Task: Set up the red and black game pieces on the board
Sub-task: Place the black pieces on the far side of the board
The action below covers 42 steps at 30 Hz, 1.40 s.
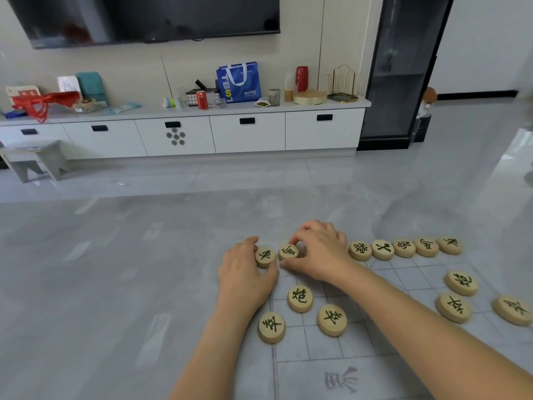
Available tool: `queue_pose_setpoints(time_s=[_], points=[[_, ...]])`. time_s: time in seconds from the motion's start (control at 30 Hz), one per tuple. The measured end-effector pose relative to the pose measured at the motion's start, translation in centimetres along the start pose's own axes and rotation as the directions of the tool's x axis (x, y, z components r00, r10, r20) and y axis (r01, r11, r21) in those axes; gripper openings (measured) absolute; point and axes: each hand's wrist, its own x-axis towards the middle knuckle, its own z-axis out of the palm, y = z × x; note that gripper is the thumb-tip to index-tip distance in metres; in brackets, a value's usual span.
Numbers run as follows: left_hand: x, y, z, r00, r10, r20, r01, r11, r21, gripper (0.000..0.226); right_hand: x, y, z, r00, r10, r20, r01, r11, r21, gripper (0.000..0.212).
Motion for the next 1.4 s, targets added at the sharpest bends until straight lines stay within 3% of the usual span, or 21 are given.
queue_pose_setpoints(time_s=[0.17, 0.33, 0.5, 0.67, 0.83, 1.0, 1.17, 1.4], points=[[-0.01, -0.08, -0.09, 1.000, -0.002, 0.013, 0.001, 1.000, 0.025, 0.054, 0.18, -0.08, -0.34, 0.999, -0.001, 0.045, 0.002, 1.000, -0.030, 0.061], [-0.03, 0.17, -0.15, 1.000, -0.025, 0.016, 0.025, 1.000, 0.016, 0.056, 0.18, 0.01, -0.38, 0.998, 0.020, 0.052, -0.019, 1.000, -0.024, 0.043], [-0.14, 0.26, -0.21, 0.999, -0.022, 0.029, 0.021, 1.000, 0.023, 0.057, -0.11, 0.23, -0.53, 0.998, 0.022, 0.050, -0.020, 0.999, -0.046, 0.061], [-0.05, 0.08, -0.32, 0.999, -0.021, 0.030, 0.021, 1.000, 0.007, 0.052, -0.13, 0.22, -0.49, 0.999, -0.013, 0.049, 0.016, 0.999, -0.048, 0.042], [-0.17, 0.37, -0.38, 0.999, -0.028, 0.032, 0.028, 1.000, 0.011, 0.054, -0.08, 0.34, -0.66, 0.998, 0.001, 0.064, 0.002, 0.999, -0.055, 0.055], [-0.21, 0.38, -0.37, 0.999, -0.027, 0.036, 0.024, 0.997, 0.076, 0.046, -0.15, 0.45, -0.56, 0.999, -0.004, 0.053, 0.005, 1.000, -0.022, 0.038], [-0.10, 0.34, -0.27, 0.999, -0.024, 0.033, 0.021, 0.997, 0.080, 0.044, -0.33, 0.39, -0.73, 0.998, -0.018, 0.059, 0.021, 0.998, -0.055, 0.050], [-0.08, 0.28, -0.33, 0.999, -0.019, 0.037, 0.016, 0.996, 0.092, 0.044, -0.43, 0.34, -0.36, 0.999, -0.014, 0.035, 0.015, 0.999, -0.036, 0.039]])
